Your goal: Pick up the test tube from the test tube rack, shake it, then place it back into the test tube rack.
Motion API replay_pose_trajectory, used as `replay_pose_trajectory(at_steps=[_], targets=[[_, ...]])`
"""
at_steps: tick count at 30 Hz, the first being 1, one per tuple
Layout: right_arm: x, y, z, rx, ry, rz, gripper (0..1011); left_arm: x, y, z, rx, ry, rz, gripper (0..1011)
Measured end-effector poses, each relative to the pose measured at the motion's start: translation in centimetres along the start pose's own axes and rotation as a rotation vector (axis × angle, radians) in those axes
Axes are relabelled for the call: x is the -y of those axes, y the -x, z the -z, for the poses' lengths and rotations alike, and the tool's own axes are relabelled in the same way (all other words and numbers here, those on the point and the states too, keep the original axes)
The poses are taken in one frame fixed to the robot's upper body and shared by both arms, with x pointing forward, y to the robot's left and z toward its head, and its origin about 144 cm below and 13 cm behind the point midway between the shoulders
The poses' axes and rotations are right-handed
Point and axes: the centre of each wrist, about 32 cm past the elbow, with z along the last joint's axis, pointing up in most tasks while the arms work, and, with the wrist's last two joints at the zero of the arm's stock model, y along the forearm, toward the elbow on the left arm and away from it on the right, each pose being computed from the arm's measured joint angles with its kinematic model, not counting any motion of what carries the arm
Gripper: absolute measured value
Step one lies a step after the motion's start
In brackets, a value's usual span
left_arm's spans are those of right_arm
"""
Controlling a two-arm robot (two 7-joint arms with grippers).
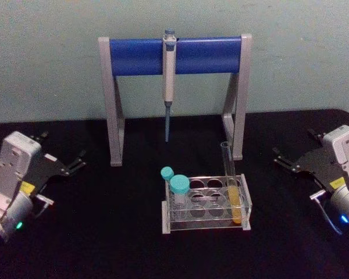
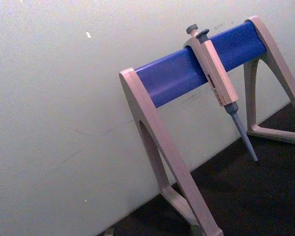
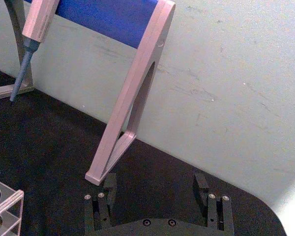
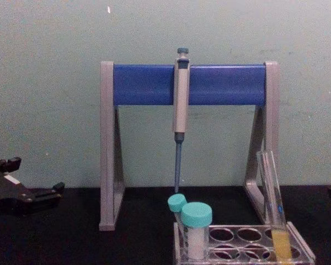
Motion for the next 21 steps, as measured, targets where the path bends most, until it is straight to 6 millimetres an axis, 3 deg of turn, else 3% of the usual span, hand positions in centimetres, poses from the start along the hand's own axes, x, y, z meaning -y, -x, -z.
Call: replay_pose_trajectory(at_steps=[21], targets=[[0.0, 0.0, 0.0, 0.0, 0.0, 0.0, 1000, 0.0, 0.0, 0.0, 0.0, 0.0, 0.0, 1001]])
